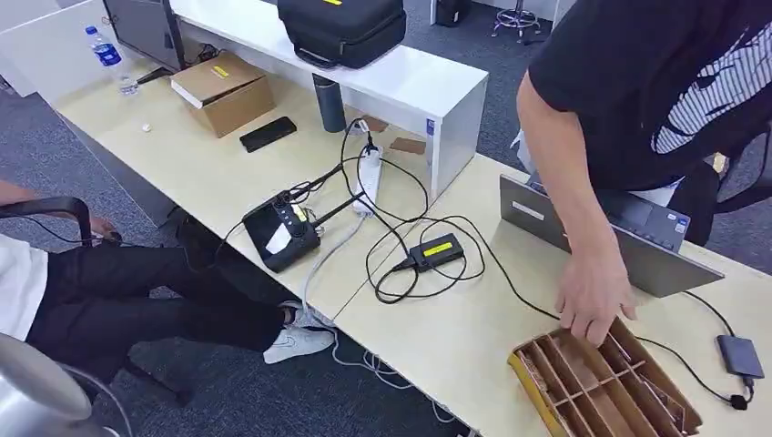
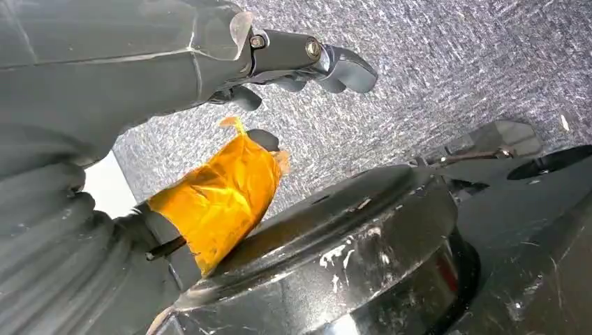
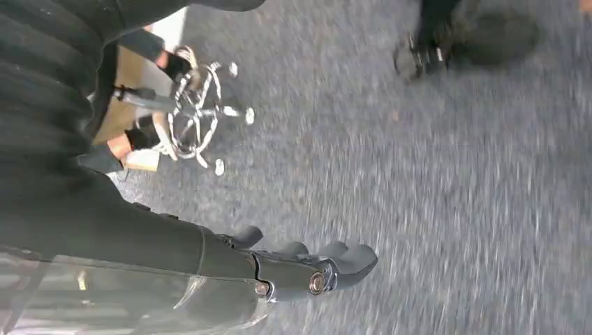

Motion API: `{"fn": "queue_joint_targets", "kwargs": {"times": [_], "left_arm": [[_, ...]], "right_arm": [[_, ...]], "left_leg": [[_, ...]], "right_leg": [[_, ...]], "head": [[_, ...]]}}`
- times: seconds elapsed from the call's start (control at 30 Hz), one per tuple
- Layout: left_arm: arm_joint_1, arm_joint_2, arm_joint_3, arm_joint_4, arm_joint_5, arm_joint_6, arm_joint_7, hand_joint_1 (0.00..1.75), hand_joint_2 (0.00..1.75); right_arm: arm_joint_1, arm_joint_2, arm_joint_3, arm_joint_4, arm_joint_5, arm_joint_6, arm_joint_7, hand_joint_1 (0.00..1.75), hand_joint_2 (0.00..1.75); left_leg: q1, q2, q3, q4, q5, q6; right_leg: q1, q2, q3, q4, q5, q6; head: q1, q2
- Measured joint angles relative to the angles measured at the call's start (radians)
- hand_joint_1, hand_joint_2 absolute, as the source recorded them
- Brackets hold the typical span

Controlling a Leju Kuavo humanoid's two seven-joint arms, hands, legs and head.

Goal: Pass the card to the sensor for recognition and then transmit it.

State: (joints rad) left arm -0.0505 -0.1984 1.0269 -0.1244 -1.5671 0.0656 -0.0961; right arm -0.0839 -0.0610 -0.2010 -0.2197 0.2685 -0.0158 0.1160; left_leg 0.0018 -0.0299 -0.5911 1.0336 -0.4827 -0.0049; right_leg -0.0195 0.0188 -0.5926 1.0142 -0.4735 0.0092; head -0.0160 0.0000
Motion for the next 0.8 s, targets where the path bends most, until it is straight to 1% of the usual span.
{"fn": "queue_joint_targets", "kwargs": {"times": [0.03,0.1,0.2,0.3,0.33,0.37,0.43,0.5,0.6,0.63,0.67,0.77,0.8], "left_arm": [[0.0,0.0,0.003,0.0,0.0,0.002,0.0,0.0,1.75],[0.0,0.0,0.005,0.0,0.001,0.005,0.0,0.0,1.75],[0.0,0.0,0.005,0.002,0.0,0.003,0.0,0.0,1.75],[0.0,0.0,0.005,0.002,0.0,-0.002,-0.001,0.0,1.75],[0.0,0.0,0.005,0.002,0.0,-0.002,-0.001,0.0,1.75],[0.0,0.0,0.005,0.002,0.0,-0.001,-0.001,0.0,1.75],[0.0,0.0,0.005,0.002,0.0,0.001,0.001,0.0,1.75],[0.0,0.0,0.005,0.002,0.0,0.002,0.001,0.0,1.75],[0.0,0.0,0.009,0.002,0.0,0.007,0.004,0.0,1.75],[0.0,0.0,0.011,0.002,0.0,0.008,0.005,0.0,1.75],[0.0,0.0,0.011,0.002,0.0,0.008,0.004,0.0,1.75],[0.0,0.0,0.011,0.002,0.0,0.001,0.001,0.0,1.75],[-0.001,0.0,0.011,0.002,0.0,0.0,0.0,0.0,1.75]], "right_arm": [[0.0,0.0,0.0,0.0,-0.002,-0.027,0.003,0.0,1.75],[-0.001,0.0,0.0,0.0,-0.003,-0.035,0.002,0.0,1.75],[-0.001,0.0,0.003,0.0,0.018,0.059,0.003,0.0,1.75],[-0.001,0.0,0.015,0.003,0.03,0.106,0.001,0.0,1.75],[-0.001,0.0,0.018,0.003,0.036,0.099,0.0,0.0,1.75],[0.0,0.0,0.018,0.004,0.037,0.076,0.002,0.0,1.75],[0.0,0.0,0.018,0.004,0.037,-0.003,0.02,0.0,1.75],[-0.001,0.0,0.018,0.004,0.037,-0.024,0.025,0.0,1.75],[-0.001,0.0,0.018,0.005,0.031,-0.086,0.027,0.0,1.75],[-0.001,0.0,0.018,0.004,0.027,-0.088,0.027,0.0,1.75],[-0.002,0.0,0.018,0.004,0.028,-0.059,0.027,0.0,1.75],[-0.002,-0.002,0.018,0.005,0.043,0.076,0.017,0.0,1.75],[-0.001,-0.001,0.019,0.005,0.045,0.099,0.014,0.0,1.75]], "left_leg": [[0.0,0.0,0.0,0.0,0.0,0.0],[0.0,0.0,0.0,0.0,0.0,0.0],[0.0,0.0,0.0,0.0,0.0,0.0],[0.0,0.0,0.0,0.0,0.0,0.0],[0.0,0.0,0.0,0.0,0.0,0.0],[0.0,0.0,0.0,0.0,0.0,0.0],[0.0,0.0,0.0,0.0,0.0,0.0],[0.0,0.0,0.0,0.0,0.0,0.0],[0.0,0.0,0.0,0.0,0.0,0.0],[0.0,0.0,0.0,0.0,0.0,0.0],[0.0,0.0,0.0,0.0,0.0,0.0],[0.0,0.0,0.0,0.0,0.0,0.0],[0.0,0.0,0.0,0.0,0.0,0.0]], "right_leg": [[0.0,0.0,0.0,0.0,0.0,0.0],[0.0,0.0,0.0,0.0,0.0,0.0],[0.0,0.0,0.0,0.0,0.0,0.0],[0.0,0.0,0.0,0.0,0.0,0.0],[0.0,0.0,0.0,0.0,0.0,0.0],[0.0,0.0,0.0,0.0,0.0,0.0],[0.0,0.0,0.0,0.0,0.0,0.0],[0.0,0.0,0.0,0.0,0.0,0.0],[0.0,0.0,0.0,0.0,0.0,0.0],[0.0,0.0,0.0,0.0,0.0,0.0],[0.0,0.0,0.0,0.0,0.0,0.0],[0.0,0.0,0.0,0.0,0.0,0.0],[0.0,0.0,0.0,0.0,0.0,0.0]], "head": [[0.0,0.0],[0.0,0.0],[0.0,0.0],[0.0,0.0],[0.0,0.0],[0.0,0.0],[0.0,0.0],[0.0,0.0],[0.0,0.0],[0.0,0.0],[0.0,0.0],[0.0,0.0],[0.0,0.0]]}}
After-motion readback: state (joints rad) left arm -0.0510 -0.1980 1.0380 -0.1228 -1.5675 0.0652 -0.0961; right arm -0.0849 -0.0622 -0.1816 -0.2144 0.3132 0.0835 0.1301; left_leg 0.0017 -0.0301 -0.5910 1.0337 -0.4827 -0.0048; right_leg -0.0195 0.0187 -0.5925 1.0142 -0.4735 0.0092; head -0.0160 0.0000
